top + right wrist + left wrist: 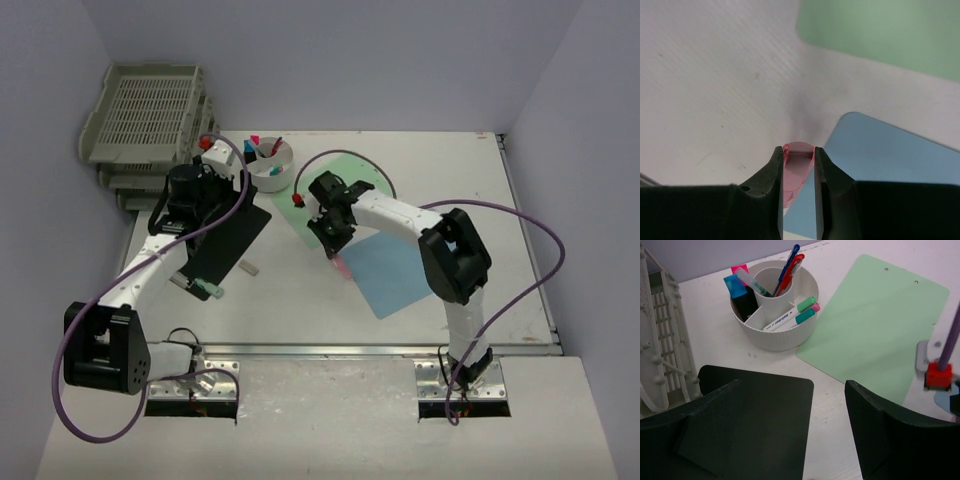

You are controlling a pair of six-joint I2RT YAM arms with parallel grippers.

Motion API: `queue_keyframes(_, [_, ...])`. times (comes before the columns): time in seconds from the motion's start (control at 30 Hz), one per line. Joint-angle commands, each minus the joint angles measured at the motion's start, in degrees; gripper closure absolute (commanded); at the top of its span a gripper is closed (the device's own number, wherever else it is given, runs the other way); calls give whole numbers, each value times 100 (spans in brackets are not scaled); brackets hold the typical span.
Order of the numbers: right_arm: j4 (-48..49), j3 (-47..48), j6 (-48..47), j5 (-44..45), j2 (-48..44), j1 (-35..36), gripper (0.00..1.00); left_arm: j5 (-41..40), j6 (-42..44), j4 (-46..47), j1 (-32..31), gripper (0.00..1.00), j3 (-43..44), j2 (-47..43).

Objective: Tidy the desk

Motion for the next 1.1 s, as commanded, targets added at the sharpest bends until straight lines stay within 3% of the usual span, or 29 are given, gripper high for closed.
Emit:
queue_keyframes(0.0, [2015,-130,244,701,-1363,-374,100,113,-227,212,74,20,128,-230])
queue_keyframes(0.13, [3546,-167,418,809,-1592,-819,100,203,-567,136,73,17,257,-267])
queue_keyframes(0.27, [4075,515,1346,864,-1188,-1302,100,44,-879,79,73,0,390,-249])
queue_keyframes(0.43, [4398,1628,2268,971,-327,-1528,100,-52,-1172,-10,140,0,496,-182])
queue_keyframes(0.63, [4764,2327,3113,956,507,-1486,100,382,-1493,-359,419,0,599,-364])
queue_keyframes(0.83, [5453,2420,3280,1026,1025,-1311,100,610,-1452,-805,486,0,616,-788])
queue_keyframes(1.07, [6060,2616,3256,1010,1476,-1246,100,534,-1384,-1067,688,0,29,-1406])
